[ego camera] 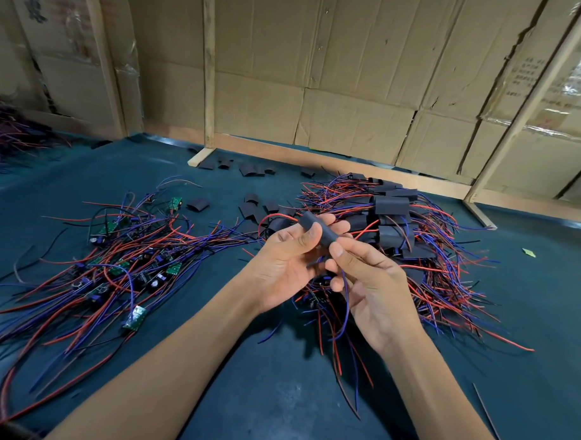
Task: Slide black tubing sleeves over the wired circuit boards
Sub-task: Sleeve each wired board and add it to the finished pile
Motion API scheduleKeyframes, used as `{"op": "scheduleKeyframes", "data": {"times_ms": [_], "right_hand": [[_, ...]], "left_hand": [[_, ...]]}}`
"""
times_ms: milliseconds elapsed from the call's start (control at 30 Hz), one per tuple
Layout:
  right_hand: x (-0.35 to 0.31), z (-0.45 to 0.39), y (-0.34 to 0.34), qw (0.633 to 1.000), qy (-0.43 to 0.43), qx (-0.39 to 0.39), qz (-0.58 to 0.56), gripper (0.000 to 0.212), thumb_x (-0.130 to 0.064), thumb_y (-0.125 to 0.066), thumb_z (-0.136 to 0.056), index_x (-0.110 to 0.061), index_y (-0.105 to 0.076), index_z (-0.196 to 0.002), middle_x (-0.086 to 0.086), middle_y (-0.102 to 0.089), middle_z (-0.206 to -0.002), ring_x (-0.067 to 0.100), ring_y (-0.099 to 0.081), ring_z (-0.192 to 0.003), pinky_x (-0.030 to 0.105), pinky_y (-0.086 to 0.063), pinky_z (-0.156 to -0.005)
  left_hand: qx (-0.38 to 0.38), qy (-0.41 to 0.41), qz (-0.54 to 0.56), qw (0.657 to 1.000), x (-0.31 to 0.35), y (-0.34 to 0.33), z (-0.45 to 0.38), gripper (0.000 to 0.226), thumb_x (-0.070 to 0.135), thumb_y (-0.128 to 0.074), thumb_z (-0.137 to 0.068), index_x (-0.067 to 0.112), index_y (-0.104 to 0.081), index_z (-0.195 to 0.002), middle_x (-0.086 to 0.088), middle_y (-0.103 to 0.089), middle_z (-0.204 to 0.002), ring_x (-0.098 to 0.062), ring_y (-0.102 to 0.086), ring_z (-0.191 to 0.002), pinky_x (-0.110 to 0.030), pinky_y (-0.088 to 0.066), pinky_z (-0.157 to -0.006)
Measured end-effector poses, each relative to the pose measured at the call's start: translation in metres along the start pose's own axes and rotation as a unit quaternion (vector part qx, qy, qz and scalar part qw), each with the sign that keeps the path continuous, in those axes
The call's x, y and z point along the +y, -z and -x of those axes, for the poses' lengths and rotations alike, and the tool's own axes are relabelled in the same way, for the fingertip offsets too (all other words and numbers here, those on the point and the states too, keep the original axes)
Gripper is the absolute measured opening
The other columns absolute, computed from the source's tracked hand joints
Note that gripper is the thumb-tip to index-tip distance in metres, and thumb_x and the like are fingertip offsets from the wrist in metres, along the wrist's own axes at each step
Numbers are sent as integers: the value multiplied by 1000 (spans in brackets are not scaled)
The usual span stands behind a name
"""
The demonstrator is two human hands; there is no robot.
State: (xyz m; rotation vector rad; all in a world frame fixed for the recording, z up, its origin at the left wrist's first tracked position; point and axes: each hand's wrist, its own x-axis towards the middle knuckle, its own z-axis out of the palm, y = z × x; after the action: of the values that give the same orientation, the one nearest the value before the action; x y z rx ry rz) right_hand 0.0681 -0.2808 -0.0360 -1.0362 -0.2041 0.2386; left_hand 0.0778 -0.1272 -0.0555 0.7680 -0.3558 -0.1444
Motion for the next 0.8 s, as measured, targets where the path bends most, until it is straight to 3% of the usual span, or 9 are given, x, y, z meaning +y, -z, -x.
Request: {"op": "scheduleKeyframes", "data": {"times_ms": [100,300,433,567,633,700,733,800], "right_hand": [[-1,-1,2,1000,-5,-11,-10,22,0,-74,-73,-4,-80,-94,12,-73,-89,20,-71,-72,23,-48,-51],[3,-1,-2,1000,-8,2,-23,11,-1,-75,-70,-10,-76,-76,14,-73,-82,22,-74,-72,23,-57,-57],[6,-1,-5,999,-20,3,-30,19,-4,-74,-74,-2,-67,-92,16,-71,-84,25,-72,-69,29,-59,-60],[12,-1,-10,999,-32,-2,-22,30,-7,-74,-74,-1,-62,-100,18,-67,-83,28,-68,-64,33,-58,-57],[15,-1,-12,999,-43,-16,-9,32,-7,-74,-76,0,-60,-105,17,-66,-82,27,-66,-63,33,-58,-56],[19,1,-13,998,-57,-33,-2,37,-5,-73,-78,3,-58,-111,17,-65,-83,26,-65,-62,33,-57,-55],[21,2,-13,997,-64,-38,2,40,-6,-74,-78,4,-57,-113,16,-64,-83,26,-64,-61,33,-57,-54],[25,3,-12,996,-73,-36,19,41,-7,-77,-77,4,-59,-113,16,-63,-82,25,-63,-60,33,-55,-50]], "left_hand": [[13,-7,-7,1000,1,4,-1,44,28,-81,-77,12,-71,-116,-14,-66,-127,-26,-67,-104,-38,-56,-70],[30,-5,-17,999,-6,3,-2,33,17,-64,-89,5,-67,-120,-11,-72,-105,-18,-69,-80,-29,-54,-63],[102,-16,-47,994,-2,-1,-7,35,20,-66,-89,4,-68,-120,-9,-71,-96,-16,-65,-68,-26,-52,-56],[176,-70,-204,961,31,-14,-39,21,20,-66,-94,10,-70,-112,-2,-69,-82,-12,-58,-65,-23,-49,-60],[155,-113,-400,896,50,-29,-63,16,20,-65,-96,9,-71,-105,-9,-65,-76,-10,-52,-61,-25,-44,-58],[87,-152,-584,792,65,-50,-91,22,25,-68,-95,13,-73,-112,-1,-65,-70,-2,-54,-57,-19,-42,-58],[46,-155,-652,741,70,-62,-106,27,29,-69,-93,16,-72,-117,6,-68,-75,1,-61,-64,-19,-48,-63],[-18,-129,-753,645,74,-82,-136,32,36,-71,-91,16,-72,-115,8,-65,-90,-10,-66,-88,-29,-50,-86]]}}
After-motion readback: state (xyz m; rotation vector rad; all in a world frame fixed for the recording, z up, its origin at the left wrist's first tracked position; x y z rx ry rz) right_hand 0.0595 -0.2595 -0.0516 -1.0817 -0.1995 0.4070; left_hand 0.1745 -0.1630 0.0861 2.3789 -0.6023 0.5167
